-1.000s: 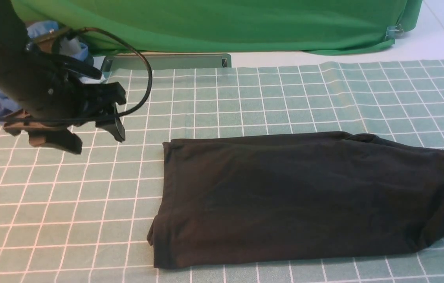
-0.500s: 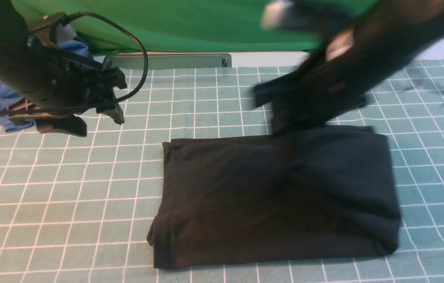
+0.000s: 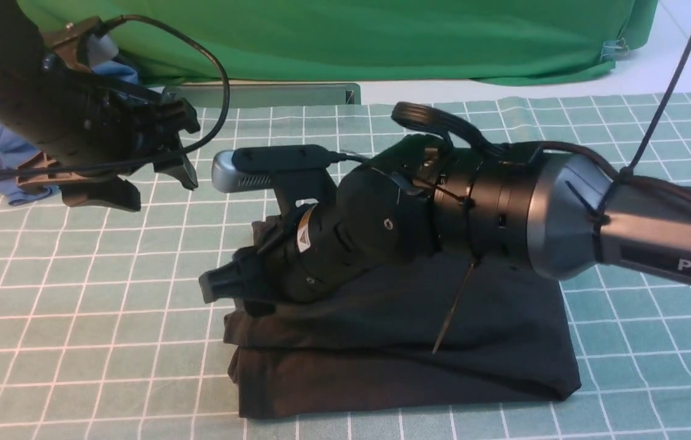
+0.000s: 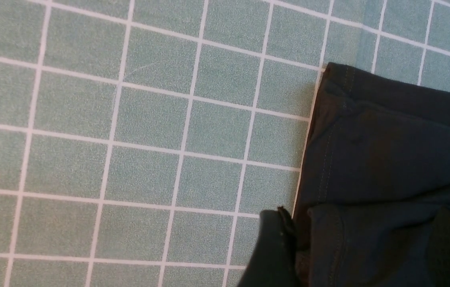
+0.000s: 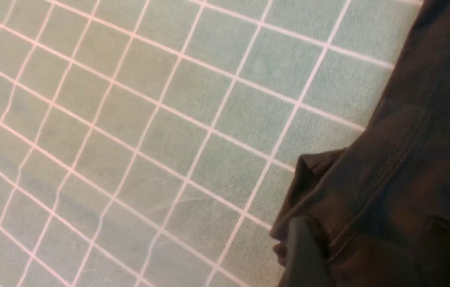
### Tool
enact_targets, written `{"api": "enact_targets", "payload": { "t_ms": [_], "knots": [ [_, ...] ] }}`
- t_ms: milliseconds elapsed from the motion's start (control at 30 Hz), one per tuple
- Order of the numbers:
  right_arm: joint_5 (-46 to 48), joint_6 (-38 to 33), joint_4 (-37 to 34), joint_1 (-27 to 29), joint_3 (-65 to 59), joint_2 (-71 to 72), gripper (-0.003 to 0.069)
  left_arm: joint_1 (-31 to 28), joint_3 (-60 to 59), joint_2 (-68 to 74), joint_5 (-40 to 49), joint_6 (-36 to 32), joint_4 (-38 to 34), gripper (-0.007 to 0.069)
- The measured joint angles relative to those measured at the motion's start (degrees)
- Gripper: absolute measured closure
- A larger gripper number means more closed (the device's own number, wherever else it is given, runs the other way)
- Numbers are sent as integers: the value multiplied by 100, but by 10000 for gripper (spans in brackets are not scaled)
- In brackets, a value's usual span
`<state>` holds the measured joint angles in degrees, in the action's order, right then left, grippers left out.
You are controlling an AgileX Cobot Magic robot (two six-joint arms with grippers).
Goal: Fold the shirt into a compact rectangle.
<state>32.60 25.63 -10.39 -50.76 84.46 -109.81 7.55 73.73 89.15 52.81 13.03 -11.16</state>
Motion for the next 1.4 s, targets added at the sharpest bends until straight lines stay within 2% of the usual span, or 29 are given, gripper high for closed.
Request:
{"api": "enact_targets", "payload": {
  "t_ms": [100, 200, 300, 367, 400, 500, 600, 833, 967, 1067, 1100, 1167, 1233, 1300, 1400],
  "knots": [
    [163, -137, 0, 61, 0, 190, 224, 0, 0, 0, 0, 0, 0, 158],
    [783, -537, 0, 280, 46, 629, 301, 0, 0, 0, 0, 0, 0, 158],
    [1846, -1248, 104, 743, 82, 1341, 502, 0, 0, 0, 0, 0, 0, 158],
    [2583, -1603, 371, 1071, 82, 1802, 592, 0, 0, 0, 0, 0, 0, 158],
    [3015, -1703, 572, 1236, 82, 2038, 613, 0, 0, 0, -5, 0, -16, 158],
    [3522, -1906, 1155, 1699, 34, 2839, 631, 0, 0, 0, -23, 28, -171, 158],
    [3633, -2063, 1355, 2011, -134, 3737, 632, 0, 0, 0, -28, 34, -358, 158],
    [3602, -2633, 1386, 2143, -951, 5951, 631, 0, 0, 0, 82, 38, -452, 158],
    [2885, -2714, 1386, 2143, -1969, 7259, 631, 0, 0, 0, 111, 33, -374, 158],
    [1575, -2924, 1386, 2143, -3267, 8296, 631, 0, 0, 0, 122, 39, -362, 171],
    [1489, -2952, 1393, 2143, -3447, 8405, 631, 0, 0, 0, 122, 39, -362, 176],
    [677, -3016, 1406, 2143, -4263, 8800, 631, 0, 0, 0, 147, 39, -368, 199],
    [-471, -3087, 1407, 2143, -5296, 9063, 631, 0, 0, 0, 214, 39, -368, 259],
    [-1206, -3093, 1406, 2143, -5784, 9074, 631, 0, 0, 0, 283, 39, -368, 301],
    [-2414, -3105, 1406, 2146, -6341, 9037, 631, 0, 0, 0, 342, 7, -362, 408]
  ]
}}
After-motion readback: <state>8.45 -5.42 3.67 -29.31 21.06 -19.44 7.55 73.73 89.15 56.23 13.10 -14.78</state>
